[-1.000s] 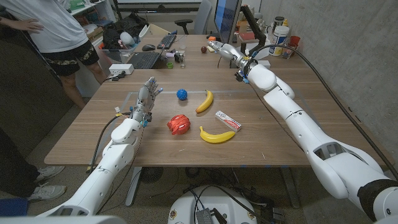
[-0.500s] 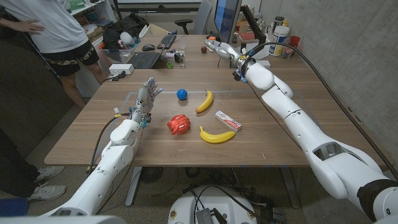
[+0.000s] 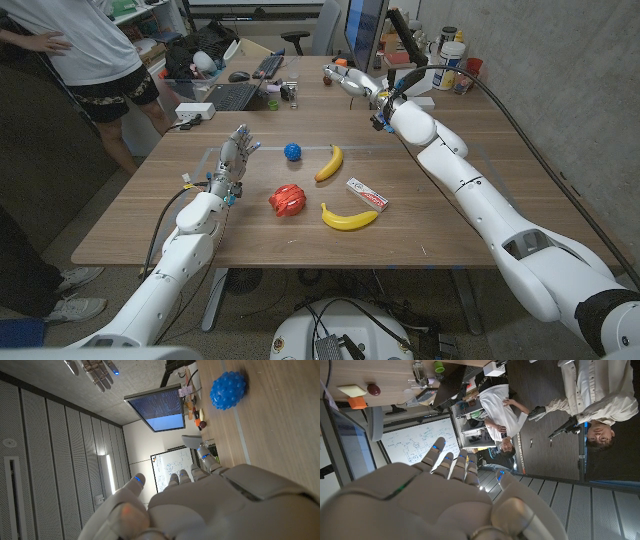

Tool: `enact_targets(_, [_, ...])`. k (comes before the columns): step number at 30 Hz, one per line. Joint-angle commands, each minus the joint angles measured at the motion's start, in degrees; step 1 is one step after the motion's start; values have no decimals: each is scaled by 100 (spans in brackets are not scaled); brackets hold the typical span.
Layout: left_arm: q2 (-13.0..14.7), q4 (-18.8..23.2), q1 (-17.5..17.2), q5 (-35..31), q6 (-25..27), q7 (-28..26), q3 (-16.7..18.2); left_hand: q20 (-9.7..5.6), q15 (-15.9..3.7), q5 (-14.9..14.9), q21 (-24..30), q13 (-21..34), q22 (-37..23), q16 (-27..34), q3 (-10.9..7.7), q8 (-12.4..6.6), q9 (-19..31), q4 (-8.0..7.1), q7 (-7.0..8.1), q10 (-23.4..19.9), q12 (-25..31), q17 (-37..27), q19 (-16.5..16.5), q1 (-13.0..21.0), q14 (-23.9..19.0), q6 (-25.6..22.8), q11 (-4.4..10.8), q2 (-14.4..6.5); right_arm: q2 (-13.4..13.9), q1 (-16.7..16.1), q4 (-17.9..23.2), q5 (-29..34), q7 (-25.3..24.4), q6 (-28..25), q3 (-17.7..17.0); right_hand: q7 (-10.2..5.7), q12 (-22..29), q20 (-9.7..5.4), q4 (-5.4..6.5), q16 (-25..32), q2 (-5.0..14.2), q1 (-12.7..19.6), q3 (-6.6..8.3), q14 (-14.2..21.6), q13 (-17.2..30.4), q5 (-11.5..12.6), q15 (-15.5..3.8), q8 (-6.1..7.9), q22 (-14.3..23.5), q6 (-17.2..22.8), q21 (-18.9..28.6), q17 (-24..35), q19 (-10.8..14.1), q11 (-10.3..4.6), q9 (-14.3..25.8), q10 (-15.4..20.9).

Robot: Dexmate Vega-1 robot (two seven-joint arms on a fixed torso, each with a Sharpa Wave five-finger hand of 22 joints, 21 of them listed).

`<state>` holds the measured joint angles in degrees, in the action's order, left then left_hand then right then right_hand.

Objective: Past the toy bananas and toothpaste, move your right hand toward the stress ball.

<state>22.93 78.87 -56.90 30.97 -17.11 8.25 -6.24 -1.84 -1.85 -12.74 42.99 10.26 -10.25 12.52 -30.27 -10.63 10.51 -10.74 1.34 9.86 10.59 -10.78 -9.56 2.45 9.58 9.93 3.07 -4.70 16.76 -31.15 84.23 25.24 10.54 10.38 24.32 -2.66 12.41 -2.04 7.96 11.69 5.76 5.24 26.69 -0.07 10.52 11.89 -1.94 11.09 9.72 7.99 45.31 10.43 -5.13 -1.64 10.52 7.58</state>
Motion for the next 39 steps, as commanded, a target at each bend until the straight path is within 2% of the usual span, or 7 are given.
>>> enact_targets(1, [7,-13,-12,22,-29,30,22,-284,-65,0,-6,28,-23,21,-29,-32,16,7,-11,40,21,-14,-176,-60,168,-1,-9,-536,-12,41,32,330,-62,7,139,18,8,-385,-138,-18,448,165,86,75,12,-25,-39,8,26,36,-55,-26,63,20,30,30])
enact_targets(11, [3,-50,-5,39,-50,60,34,-286,-68,0,-15,28,-23,21,-29,-33,16,7,-8,40,20,-14,-171,-62,167,-7,-5,-536,-17,113,3,612,-75,0,271,6,5,-361,-246,-34,402,291,121,92,10,-52,-19,3,24,32,-76,-39,94,37,29,36])
enact_targets(26, [-3,-82,7,53,-68,78,46,-281,-74,0,-29,28,-24,20,-29,-34,15,6,-2,42,19,-14,-162,-65,167,-18,-16,-536,-9,200,5,1087,-113,-54,483,-54,-9,-362,-527,-71,324,606,191,117,8,-105,-24,0,18,37,-142,-59,142,13,27,26])
enact_targets(39, [8,-26,-48,61,-62,62,82,-284,-71,1,-42,28,-25,21,-29,-34,15,5,0,40,19,-14,-153,-68,161,-26,-2,-536,-39,285,-119,1281,-73,50,643,-89,-19,-380,-624,-78,303,718,190,121,8,-127,-47,-9,20,16,-172,-53,171,-3,28,9])
